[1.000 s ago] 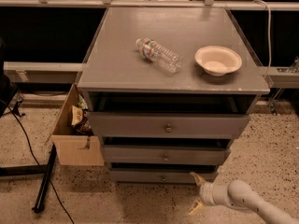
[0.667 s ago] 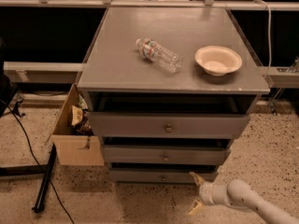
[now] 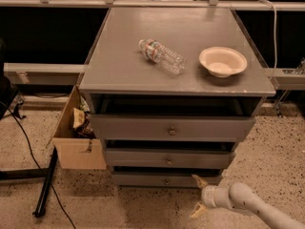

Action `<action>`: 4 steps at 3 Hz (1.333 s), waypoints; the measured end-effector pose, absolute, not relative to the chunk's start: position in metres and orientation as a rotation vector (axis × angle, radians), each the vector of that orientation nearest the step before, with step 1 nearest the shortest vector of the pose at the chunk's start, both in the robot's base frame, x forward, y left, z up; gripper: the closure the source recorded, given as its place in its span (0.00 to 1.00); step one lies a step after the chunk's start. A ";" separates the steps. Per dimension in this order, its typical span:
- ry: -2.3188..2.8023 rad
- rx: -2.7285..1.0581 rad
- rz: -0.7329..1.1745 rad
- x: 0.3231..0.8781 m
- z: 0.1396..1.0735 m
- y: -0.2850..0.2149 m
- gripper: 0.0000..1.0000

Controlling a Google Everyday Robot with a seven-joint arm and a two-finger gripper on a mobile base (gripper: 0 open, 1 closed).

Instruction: Open bottom drawer

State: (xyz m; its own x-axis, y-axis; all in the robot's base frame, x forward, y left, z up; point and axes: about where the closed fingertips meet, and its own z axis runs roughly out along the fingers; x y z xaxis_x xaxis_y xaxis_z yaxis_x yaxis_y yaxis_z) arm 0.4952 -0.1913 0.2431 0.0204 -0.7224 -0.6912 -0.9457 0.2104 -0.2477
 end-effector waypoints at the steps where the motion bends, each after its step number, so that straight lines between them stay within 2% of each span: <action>1: 1.747 -1.577 0.357 0.508 0.230 -0.192 0.00; 4: 1.775 -1.590 0.280 0.542 0.199 -0.198 0.00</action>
Offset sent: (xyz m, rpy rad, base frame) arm 0.0422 -0.0074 -0.0350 -0.0652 -0.0443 -0.0126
